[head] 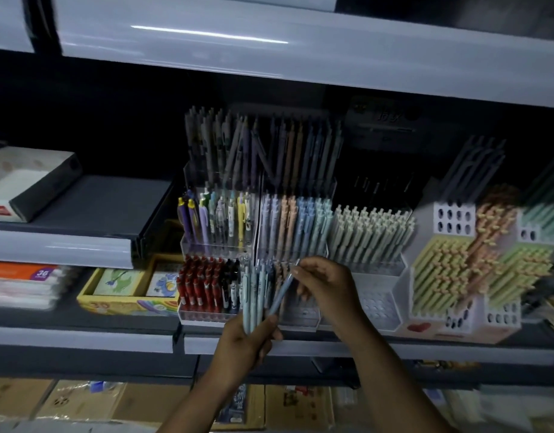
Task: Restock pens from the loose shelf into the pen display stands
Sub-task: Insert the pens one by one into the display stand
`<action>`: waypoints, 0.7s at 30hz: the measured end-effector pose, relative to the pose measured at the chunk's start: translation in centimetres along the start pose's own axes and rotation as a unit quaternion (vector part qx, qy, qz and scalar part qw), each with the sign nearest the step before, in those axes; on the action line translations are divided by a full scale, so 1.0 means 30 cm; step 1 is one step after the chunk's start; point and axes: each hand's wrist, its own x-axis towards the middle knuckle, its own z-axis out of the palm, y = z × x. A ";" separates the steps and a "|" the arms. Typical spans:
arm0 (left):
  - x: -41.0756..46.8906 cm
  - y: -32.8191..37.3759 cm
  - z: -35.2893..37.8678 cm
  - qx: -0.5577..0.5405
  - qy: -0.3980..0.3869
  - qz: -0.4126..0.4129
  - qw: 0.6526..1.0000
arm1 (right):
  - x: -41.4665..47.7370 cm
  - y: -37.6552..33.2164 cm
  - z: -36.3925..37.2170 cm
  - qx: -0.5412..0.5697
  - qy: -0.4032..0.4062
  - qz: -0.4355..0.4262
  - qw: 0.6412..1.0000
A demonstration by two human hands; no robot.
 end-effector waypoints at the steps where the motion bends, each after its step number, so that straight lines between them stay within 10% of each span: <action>1: 0.003 0.002 0.002 -0.007 0.000 -0.002 1.000 | 0.004 0.002 -0.016 0.014 0.017 -0.001 1.000; 7: 0.019 -0.014 -0.012 -0.032 0.026 -0.015 0.999 | 0.046 0.014 -0.120 0.087 0.131 -0.019 0.987; 21: 0.019 -0.010 -0.032 -0.037 0.054 -0.032 0.997 | 0.094 0.078 -0.066 -0.182 0.046 -0.086 0.978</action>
